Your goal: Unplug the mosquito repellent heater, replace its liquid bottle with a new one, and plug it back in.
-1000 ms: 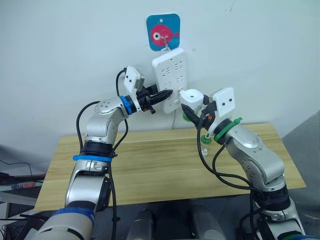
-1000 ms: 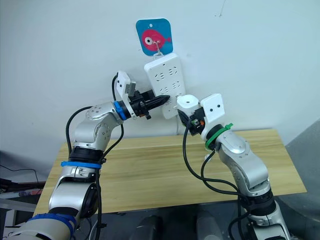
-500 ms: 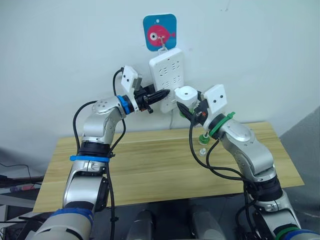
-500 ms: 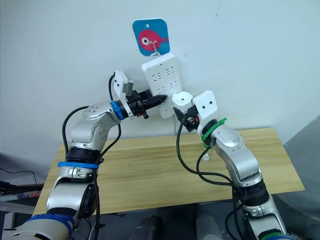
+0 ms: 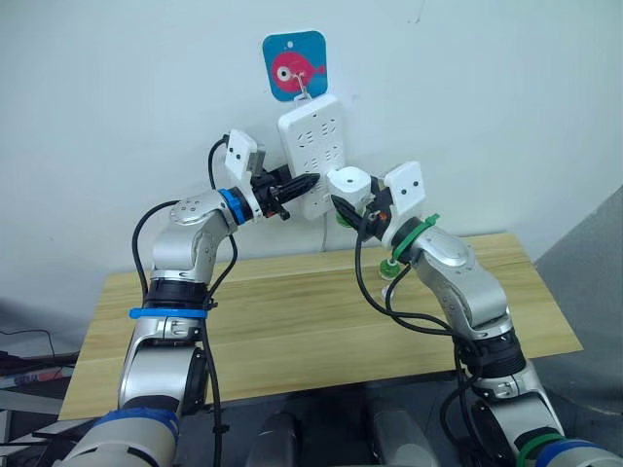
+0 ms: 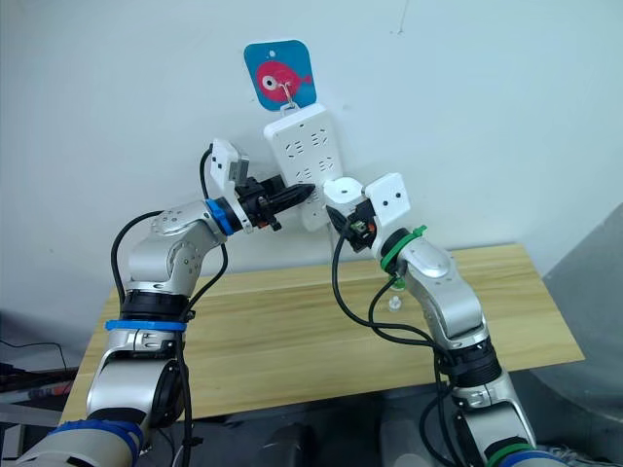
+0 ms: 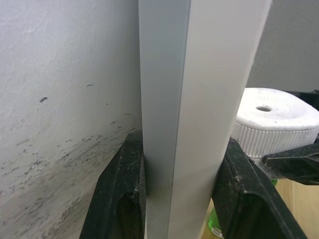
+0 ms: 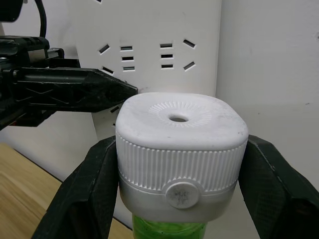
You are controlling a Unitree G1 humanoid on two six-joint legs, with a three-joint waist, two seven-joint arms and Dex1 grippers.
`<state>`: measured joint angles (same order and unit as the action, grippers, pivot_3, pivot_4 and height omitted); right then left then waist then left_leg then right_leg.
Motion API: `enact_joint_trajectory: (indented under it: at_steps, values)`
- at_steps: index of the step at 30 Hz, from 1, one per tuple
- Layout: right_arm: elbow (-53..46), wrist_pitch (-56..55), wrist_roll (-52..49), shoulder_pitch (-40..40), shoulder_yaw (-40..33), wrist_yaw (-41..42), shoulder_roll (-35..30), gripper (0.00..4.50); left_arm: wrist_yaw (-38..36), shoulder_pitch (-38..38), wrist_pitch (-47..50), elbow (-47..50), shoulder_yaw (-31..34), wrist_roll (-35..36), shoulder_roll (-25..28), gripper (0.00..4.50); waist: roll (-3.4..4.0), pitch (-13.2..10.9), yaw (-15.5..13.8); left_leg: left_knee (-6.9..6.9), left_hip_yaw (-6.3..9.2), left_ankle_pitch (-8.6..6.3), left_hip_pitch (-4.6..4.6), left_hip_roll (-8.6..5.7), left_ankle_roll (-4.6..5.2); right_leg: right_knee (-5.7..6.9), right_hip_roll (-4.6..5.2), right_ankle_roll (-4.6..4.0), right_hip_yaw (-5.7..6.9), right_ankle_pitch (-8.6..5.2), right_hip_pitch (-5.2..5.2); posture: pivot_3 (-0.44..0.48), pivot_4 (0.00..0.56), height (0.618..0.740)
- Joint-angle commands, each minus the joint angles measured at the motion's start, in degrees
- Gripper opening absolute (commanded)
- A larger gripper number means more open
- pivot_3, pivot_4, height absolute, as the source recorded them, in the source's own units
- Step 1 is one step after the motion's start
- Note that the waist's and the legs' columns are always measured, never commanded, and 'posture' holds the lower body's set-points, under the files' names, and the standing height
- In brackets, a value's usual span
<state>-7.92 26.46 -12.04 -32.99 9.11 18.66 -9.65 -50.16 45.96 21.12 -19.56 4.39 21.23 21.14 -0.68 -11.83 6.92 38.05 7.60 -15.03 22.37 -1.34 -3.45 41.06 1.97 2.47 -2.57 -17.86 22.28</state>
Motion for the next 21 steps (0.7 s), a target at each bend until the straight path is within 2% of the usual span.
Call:
enact_joint_trajectory:
  at_steps: [1,8,9,11,12,17,21]
  values:
    - [2.8,-2.1,1.3,-4.0,-0.9,-0.9,1.4,3.02,-1.4,0.5,1.1,3.8,-0.8,2.3,-1.6,1.32,0.00,0.0,0.1,0.00,0.00,0.01,-0.01,0.00,0.00,0.01,-0.02,-0.02,0.00,0.01,0.00,-0.069,0.164,0.732]
    - [1.2,-1.8,0.3,-3.7,-2.1,1.5,-0.2,3.02,-0.8,1.8,-1.8,0.8,0.0,0.4,-0.8,1.32,0.00,0.0,0.2,-0.02,0.00,0.07,-0.01,0.02,-0.11,0.02,-0.20,-0.09,0.05,0.06,0.00,-0.068,0.162,0.732]
    - [0.2,-1.6,0.4,-3.1,-2.3,1.6,-0.7,3.74,-0.7,2.2,-2.4,-0.1,0.4,0.0,-0.6,1.32,0.00,0.0,-0.1,-0.03,0.01,0.10,0.00,0.03,-0.16,0.02,-0.21,-0.09,0.07,0.06,0.00,-0.068,0.162,0.732]
    - [-2.1,-0.5,0.6,-1.7,-2.8,1.4,-1.8,4.34,-0.5,2.9,-3.8,-2.0,0.8,-0.9,-0.1,1.32,0.00,0.0,-0.6,-0.07,0.04,0.12,0.05,0.03,-0.18,-0.02,-0.21,-0.09,0.10,0.06,0.01,-0.066,0.163,0.732]
    - [-3.7,0.5,0.6,-0.9,-2.8,1.5,-2.6,4.50,-0.6,3.1,-4.4,-2.7,0.9,-1.2,0.1,1.32,0.00,0.0,-0.7,-0.07,0.11,0.12,0.14,0.03,-0.19,-0.12,-0.21,-0.09,0.18,0.06,0.02,-0.065,0.163,0.732]
    - [-13.8,7.0,-1.8,4.1,-3.2,2.7,-6.2,4.50,0.8,4.3,-7.3,-5.5,1.3,-2.4,0.6,1.32,0.00,0.0,-1.1,-0.10,0.11,0.20,0.52,-0.06,-0.35,-0.47,0.05,-0.03,0.19,0.02,0.20,-0.064,0.162,0.732]
    - [-22.1,13.3,-4.6,8.2,-3.3,3.0,-7.7,4.50,2.6,4.7,-9.4,-7.0,1.8,-3.1,1.0,1.32,-0.01,0.0,-1.4,-0.08,0.10,0.12,0.46,-0.07,-0.19,-0.35,0.06,-0.03,0.16,0.02,0.19,-0.064,0.162,0.732]
